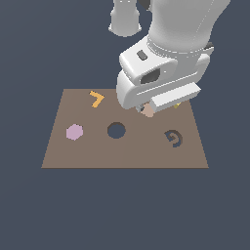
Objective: Insert a designated object into the corresponding slot on a board.
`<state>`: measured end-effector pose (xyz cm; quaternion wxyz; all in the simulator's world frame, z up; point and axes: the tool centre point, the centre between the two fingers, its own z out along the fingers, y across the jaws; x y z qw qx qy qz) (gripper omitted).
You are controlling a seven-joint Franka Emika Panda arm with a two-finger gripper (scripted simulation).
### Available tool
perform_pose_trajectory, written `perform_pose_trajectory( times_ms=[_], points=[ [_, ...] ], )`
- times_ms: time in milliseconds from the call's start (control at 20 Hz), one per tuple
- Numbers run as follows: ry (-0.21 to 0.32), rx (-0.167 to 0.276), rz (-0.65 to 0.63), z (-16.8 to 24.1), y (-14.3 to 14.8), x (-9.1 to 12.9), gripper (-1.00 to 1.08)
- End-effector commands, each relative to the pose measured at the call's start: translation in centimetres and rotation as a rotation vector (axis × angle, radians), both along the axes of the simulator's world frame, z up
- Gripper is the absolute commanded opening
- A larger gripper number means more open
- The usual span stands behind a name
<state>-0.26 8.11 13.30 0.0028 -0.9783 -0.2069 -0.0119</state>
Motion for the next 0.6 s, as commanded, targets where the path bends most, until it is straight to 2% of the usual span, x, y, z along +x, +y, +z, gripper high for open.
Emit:
perform_pose_trajectory(
  times_ms=[0,250,550],
  points=[
    [0.004,-0.002,0.120,-1.5,2.2,-1.0,1.00],
    [0.009,-0.007,0.339,-4.3,5.8,-3.6,1.00],
    [0.015,-0.012,0.528,-6.8,8.3,-6.5,1.00]
  ],
)
